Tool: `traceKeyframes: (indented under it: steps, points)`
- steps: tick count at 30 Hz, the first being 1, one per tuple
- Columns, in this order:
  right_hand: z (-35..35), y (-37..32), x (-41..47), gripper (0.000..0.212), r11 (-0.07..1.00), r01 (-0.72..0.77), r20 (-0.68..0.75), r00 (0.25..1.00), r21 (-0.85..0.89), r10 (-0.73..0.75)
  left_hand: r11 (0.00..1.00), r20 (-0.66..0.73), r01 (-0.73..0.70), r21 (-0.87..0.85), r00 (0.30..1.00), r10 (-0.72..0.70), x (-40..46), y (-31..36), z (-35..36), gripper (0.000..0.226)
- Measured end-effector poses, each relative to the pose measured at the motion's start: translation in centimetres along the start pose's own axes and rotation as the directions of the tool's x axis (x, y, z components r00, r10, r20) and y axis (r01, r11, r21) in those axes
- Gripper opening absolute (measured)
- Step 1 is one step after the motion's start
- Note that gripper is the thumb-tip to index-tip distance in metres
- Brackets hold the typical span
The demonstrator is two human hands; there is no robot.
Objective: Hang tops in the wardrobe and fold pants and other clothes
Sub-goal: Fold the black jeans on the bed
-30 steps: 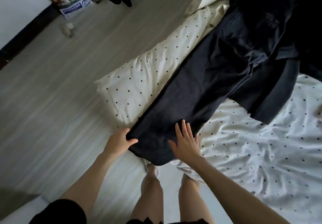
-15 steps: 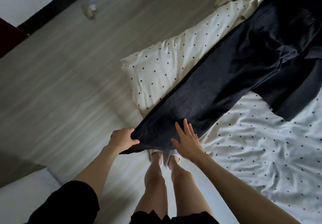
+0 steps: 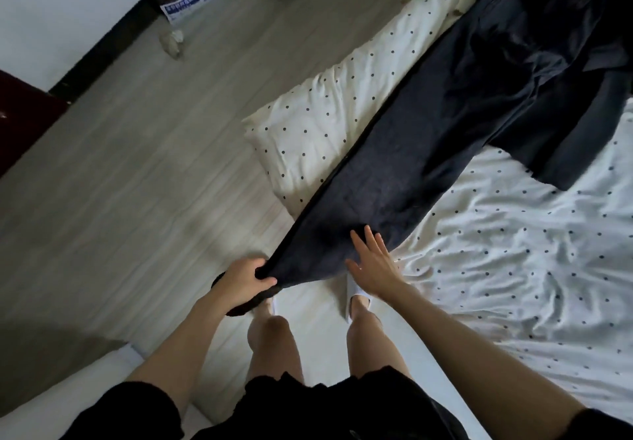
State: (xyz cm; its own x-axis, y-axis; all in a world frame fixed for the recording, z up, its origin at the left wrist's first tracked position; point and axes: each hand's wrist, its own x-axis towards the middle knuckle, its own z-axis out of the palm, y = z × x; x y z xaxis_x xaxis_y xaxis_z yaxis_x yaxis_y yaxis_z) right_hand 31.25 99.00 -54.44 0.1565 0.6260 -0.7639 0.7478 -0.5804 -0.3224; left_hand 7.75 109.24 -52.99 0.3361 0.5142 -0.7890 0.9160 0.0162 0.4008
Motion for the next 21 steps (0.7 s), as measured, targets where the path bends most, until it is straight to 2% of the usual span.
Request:
traceKeyframes:
  steps: [3, 5, 7, 10, 13, 16, 19, 21]
  points:
    - [1.4, -1.9, -2.0, 0.061, 0.979, -0.088, -0.039, 0.995, 0.182, 0.096, 0.993, 0.135, -0.032, 0.112, 0.991, 0.017, -0.2, -0.1, -1.8, 0.028]
    - [2.3, -3.1, -2.9, 0.060, 0.953, -0.122, -0.086, 0.985, 0.277, 0.151, 0.995, 0.174, -0.048, 0.087, 0.984, 0.032, -0.1, -0.4, -2.4, 0.030]
    - [3.6, -4.9, -4.0, 0.059, 0.892, -0.178, -0.117, 0.962, 0.415, 0.247, 0.996, 0.253, -0.080, 0.041, 0.965, 0.067, -0.1, -0.4, -3.2, 0.023]
    - [6.1, -7.8, -5.0, 0.059, 0.797, -0.198, -0.129, 0.937, 0.571, 0.325, 0.993, 0.384, -0.054, -0.104, 0.919, 0.090, -0.3, -0.2, -4.0, 0.009]
    - [8.1, -10.3, -5.8, 0.056, 0.670, -0.204, -0.130, 0.902, 0.714, 0.412, 0.982, 0.492, 0.033, -0.186, 0.868, 0.064, -0.4, -0.4, -4.3, 0.019]
    - [10.5, -12.0, -7.0, 0.051, 0.510, -0.206, -0.058, 0.889, 0.835, 0.454, 0.979, 0.503, 0.036, -0.200, 0.861, 0.071, -0.6, -1.2, -3.9, 0.026]
    - [13.2, -12.8, -8.0, 0.049, 0.384, -0.247, 0.034, 0.875, 0.890, 0.483, 0.977, 0.449, 0.073, -0.201, 0.893, 0.026, -1.0, -2.3, -2.9, 0.024]
    - [15.0, -12.9, -8.5, 0.047, 0.256, -0.237, 0.081, 0.861, 0.937, 0.502, 0.970, 0.414, 0.109, -0.217, 0.910, -0.010, -1.6, -3.0, -2.1, 0.019]
